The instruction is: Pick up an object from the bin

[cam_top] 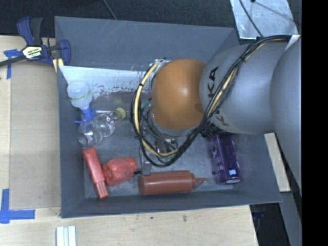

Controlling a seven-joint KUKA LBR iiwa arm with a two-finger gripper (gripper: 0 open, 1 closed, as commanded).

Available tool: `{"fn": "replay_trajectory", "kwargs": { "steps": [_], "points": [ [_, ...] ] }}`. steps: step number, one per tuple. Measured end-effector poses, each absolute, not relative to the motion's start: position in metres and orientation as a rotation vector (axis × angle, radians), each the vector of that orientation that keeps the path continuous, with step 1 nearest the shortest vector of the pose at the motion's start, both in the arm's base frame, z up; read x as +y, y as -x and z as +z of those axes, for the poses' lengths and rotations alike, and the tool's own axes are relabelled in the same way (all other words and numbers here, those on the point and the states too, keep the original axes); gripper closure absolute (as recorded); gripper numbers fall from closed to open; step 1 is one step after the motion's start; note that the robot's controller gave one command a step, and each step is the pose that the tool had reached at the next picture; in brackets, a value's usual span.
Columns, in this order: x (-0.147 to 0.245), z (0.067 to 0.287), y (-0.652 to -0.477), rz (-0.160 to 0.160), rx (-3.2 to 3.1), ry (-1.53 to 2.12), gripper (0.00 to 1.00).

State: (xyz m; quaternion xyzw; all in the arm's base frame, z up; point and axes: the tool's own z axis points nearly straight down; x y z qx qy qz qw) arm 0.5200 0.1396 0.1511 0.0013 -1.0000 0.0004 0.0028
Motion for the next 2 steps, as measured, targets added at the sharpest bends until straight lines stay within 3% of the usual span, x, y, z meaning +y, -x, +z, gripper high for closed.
{"fn": "replay_trajectory", "kwargs": {
  "steps": [1, 2],
  "points": [
    [0.139, 0.156, -0.522, -0.001, -3.144, 0.000, 0.00],
    [0.148, 0.121, -0.511, -0.002, -3.150, -0.081, 0.00]
  ]
}}
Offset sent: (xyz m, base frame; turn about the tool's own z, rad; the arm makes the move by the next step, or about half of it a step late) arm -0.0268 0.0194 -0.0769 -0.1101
